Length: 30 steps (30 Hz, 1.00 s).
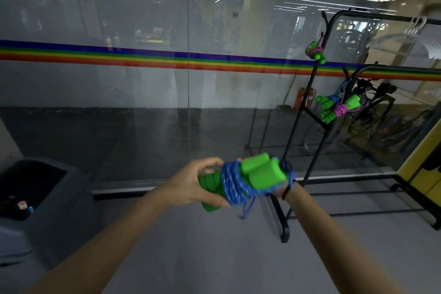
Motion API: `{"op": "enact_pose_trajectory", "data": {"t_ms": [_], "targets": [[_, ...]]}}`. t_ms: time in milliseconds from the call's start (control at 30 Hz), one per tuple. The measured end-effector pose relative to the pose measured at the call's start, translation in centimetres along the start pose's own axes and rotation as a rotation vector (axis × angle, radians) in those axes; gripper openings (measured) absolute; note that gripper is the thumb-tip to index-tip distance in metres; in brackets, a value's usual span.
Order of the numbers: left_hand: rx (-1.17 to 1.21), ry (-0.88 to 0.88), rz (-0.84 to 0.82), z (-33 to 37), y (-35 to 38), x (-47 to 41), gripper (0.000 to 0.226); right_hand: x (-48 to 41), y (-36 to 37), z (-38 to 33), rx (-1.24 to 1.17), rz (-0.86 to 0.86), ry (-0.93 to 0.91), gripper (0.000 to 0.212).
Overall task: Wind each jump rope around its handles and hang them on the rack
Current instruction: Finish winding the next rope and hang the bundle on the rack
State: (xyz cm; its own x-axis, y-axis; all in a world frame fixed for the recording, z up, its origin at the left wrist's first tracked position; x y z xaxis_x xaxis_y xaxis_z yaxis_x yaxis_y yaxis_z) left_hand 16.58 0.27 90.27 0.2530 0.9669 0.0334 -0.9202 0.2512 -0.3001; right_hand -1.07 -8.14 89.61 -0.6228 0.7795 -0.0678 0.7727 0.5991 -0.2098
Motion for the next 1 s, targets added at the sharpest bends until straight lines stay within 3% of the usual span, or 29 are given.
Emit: {"op": "enact_pose_trajectory", "data": {"t_ms": [100,200,267,400,533,667,767,900,1000], "targets": [[0.173,-0.028,0.211,-0.3,-0.8,-0.7,0.051,0.2,1.1,0.8,0.031,-0.093,-0.108,0.044],[0.331,-0.113,0.403,-1.1,-1.0,-1.4,0.028,0.0,2.6,0.7,0.102,-0.189,-0.135,0.034],[0.249,-0.174,0.543,-1.7,-1.3,-1.6,0.027,0.0,3.2,0.8,0.277,-0.224,-0.148,0.031],[0.022,-0.267,0.842,-2.9,-2.9,-0.9,0.046,0.6,3.4,0.0,0.665,-0.275,-0.237,0.026],[-0.158,-0.247,0.896,-4.1,-4.0,0.0,0.066,1.8,3.1,-1.3,0.746,-0.256,-0.291,0.022],[-0.495,-0.263,0.806,-5.3,-4.3,0.7,0.066,2.7,2.3,-2.4,0.862,-0.27,-0.366,0.026],[-0.76,-0.241,0.61,-5.9,-3.7,1.2,0.062,3.0,1.1,-3.8,0.915,-0.299,-0.417,0.023],[-0.817,-0.12,0.213,-5.4,-1.8,1.9,0.065,2.8,-0.2,-5.4,0.83,-0.322,-0.472,0.02],[-0.78,-0.049,0.02,-3.6,0.2,2.1,0.059,2.2,0.1,-5.9,0.657,-0.336,-0.492,0.014]]}}
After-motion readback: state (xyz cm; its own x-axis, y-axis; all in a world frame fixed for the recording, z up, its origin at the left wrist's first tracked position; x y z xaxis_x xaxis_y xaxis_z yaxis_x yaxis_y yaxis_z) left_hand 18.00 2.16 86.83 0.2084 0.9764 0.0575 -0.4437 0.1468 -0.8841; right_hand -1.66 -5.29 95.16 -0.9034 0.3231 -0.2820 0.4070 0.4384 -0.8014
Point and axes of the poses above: each hand's wrist, its own x-axis away from the middle knuckle, its own y-axis out of the palm, z = x × y, the point moved 2 cm from there along -x, towards the middle knuckle, and after that the axes turned 12 degrees about -y, right-handed, at the moved point
